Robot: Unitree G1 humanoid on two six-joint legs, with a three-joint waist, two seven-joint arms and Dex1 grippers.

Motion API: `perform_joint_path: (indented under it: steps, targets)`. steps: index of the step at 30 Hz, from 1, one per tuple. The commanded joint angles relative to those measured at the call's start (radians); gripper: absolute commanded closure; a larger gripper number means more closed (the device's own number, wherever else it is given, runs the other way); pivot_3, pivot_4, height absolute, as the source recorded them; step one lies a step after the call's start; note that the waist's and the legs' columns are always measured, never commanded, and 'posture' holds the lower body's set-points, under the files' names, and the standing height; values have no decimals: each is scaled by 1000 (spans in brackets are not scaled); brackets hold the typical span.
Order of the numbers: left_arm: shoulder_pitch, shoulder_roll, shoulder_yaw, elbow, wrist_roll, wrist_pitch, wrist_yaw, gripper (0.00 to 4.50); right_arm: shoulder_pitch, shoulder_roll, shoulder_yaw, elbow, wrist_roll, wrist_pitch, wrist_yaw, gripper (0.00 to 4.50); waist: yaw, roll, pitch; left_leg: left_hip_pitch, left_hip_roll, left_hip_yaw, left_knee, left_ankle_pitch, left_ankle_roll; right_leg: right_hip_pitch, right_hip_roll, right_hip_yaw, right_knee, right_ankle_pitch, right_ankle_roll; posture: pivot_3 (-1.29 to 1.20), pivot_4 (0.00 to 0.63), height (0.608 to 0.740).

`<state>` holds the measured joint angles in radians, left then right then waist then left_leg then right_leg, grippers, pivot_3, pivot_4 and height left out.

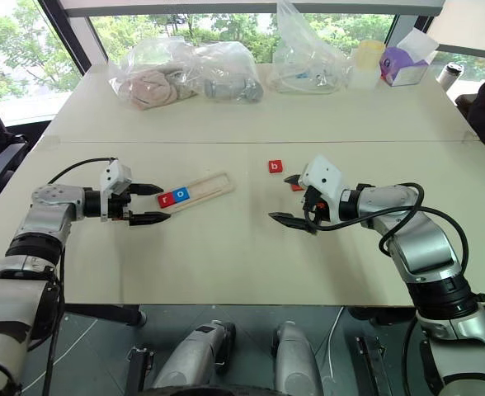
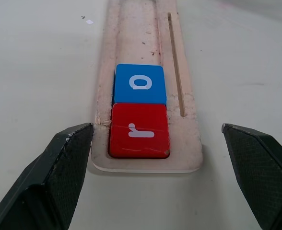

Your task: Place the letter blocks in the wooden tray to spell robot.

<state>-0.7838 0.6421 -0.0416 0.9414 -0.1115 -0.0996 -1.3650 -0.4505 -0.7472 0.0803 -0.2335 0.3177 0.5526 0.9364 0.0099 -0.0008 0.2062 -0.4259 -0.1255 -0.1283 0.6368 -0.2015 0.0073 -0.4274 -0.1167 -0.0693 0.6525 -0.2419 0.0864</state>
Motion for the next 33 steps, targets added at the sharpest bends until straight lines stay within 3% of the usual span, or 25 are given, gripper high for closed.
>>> perform_joint_path:
  steps: [1,18,23,33]
  targets:
    - [-15,-9,-16,30,39,-18,40,0,-6,-11,-29,-40,2,-8,-9,30,1,0,0,0,0,0,1,0,0,0,0,0,0,0,0,0,150,729]
    - [-7,-52,-34,56,83,-31,116,0,2,-10,-18,-38,-6,-17,-19,30,3,0,-2,0,0,0,10,0,1,4,1,0,2,5,2,0,150,729]
    - [23,-61,-44,7,78,-20,96,1367,3,-12,-20,-44,-1,-12,-17,0,3,0,-2,0,0,0,10,0,1,4,1,0,2,5,2,0,150,729]
    - [86,-97,-69,-182,49,15,27,1365,-1,-23,-23,-44,-1,-11,-9,0,4,0,-2,0,0,0,10,-1,1,4,0,0,0,5,2,0,150,729]
